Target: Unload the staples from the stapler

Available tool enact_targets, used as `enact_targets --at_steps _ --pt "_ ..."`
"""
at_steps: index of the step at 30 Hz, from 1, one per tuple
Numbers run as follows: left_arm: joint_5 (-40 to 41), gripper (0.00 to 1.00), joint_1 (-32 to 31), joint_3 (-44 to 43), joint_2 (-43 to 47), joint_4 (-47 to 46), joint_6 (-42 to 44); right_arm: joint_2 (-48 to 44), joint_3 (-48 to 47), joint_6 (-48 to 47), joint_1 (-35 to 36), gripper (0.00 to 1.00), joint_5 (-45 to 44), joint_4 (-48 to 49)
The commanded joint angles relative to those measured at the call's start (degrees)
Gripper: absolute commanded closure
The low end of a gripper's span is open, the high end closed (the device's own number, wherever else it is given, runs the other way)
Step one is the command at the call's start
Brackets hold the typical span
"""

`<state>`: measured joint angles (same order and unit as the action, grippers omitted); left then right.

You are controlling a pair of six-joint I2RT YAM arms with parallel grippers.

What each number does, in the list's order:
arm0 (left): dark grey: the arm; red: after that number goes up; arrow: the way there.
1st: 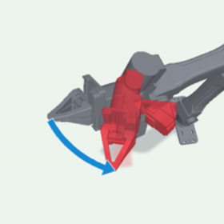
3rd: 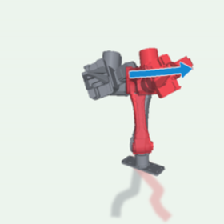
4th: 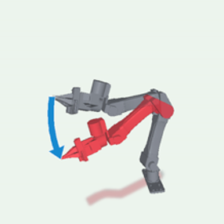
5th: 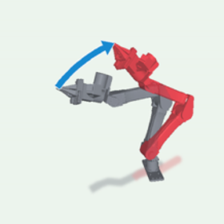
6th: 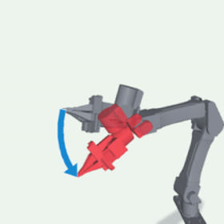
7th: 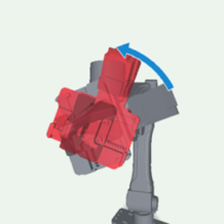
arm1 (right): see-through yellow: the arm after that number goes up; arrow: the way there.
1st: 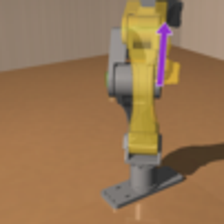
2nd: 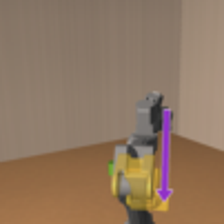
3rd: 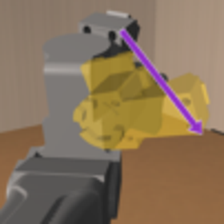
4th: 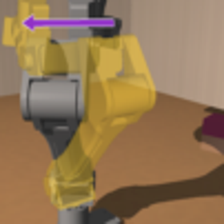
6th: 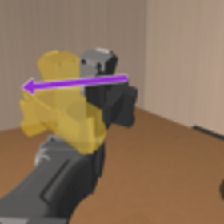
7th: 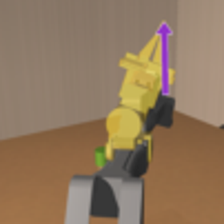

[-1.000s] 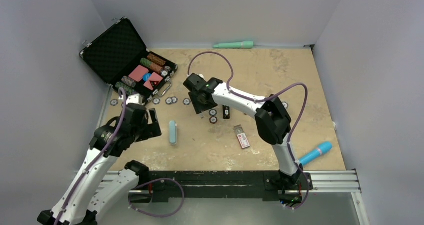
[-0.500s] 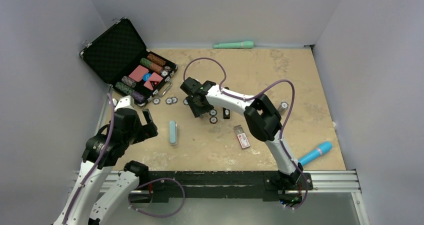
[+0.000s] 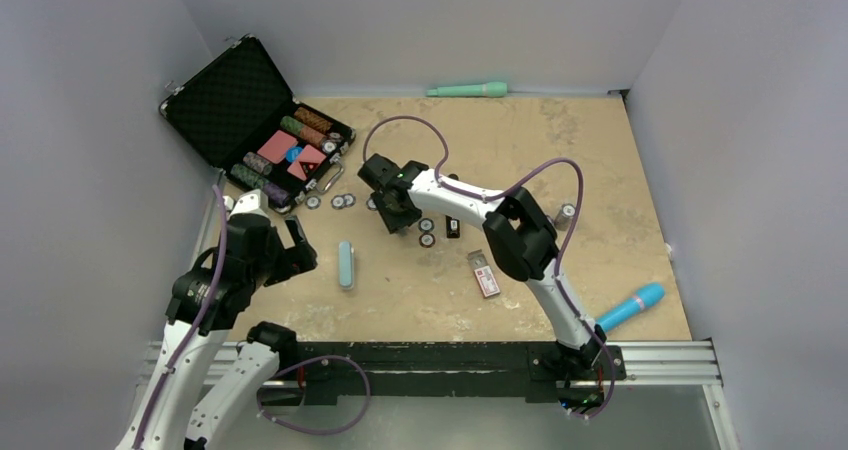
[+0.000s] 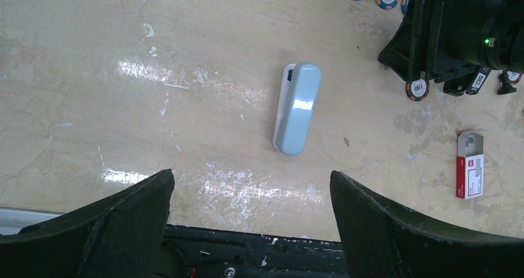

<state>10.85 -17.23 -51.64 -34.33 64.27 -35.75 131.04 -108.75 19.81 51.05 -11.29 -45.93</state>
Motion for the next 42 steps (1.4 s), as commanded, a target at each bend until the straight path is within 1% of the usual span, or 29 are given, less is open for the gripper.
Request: enact_targets --at_steps 1,6,12,17,20,24,30,32,36,42 --pt "-0.7 0.00 0.7 0.2 0.4 -1.9 1.3 -0.7 -0.3 -0.5 -0.2 0.62 0.3 0.2" --pt "-1.0 0.00 0.8 0.2 0.5 -1.8 1.4 -1.1 1.8 -0.2 -0.2 0.67 1.0 1.0" --pt "-1.5 0.00 1.1 0.3 0.6 -2.1 1.6 -2.0 4.8 1.2 -0.2 0.68 2.2 2.6" --pt "-2.1 0.00 1.4 0.3 0.4 -2.4 1.9 -2.7 6.2 1.9 -0.2 0.76 2.3 3.5" --pt "-2.4 0.00 1.4 0.3 0.3 -2.5 2.0 -3.2 6.3 2.2 -0.2 0.79 2.3 3.4" --pt "-2.6 0.00 1.4 0.4 0.4 -2.7 2.1 -4.2 4.6 2.6 -0.2 0.83 2.4 2.6" --pt "-2.6 0.00 1.5 0.4 0.4 -2.7 2.1 -6.4 1.1 3.6 -0.2 0.84 3.0 0.3" --pt "-2.5 0.00 1.5 0.4 0.5 -2.7 2.1 -6.8 -0.5 5.3 -0.2 0.85 1.7 -1.7" --pt "-2.2 0.00 1.5 0.5 0.5 -2.5 1.9 -7.7 -4.0 9.5 -0.2 0.89 0.2 -7.0" --pt "-1.9 0.00 1.5 0.4 0.6 -2.4 1.8 -12.9 -3.2 15.0 -0.3 0.89 1.3 -8.5"
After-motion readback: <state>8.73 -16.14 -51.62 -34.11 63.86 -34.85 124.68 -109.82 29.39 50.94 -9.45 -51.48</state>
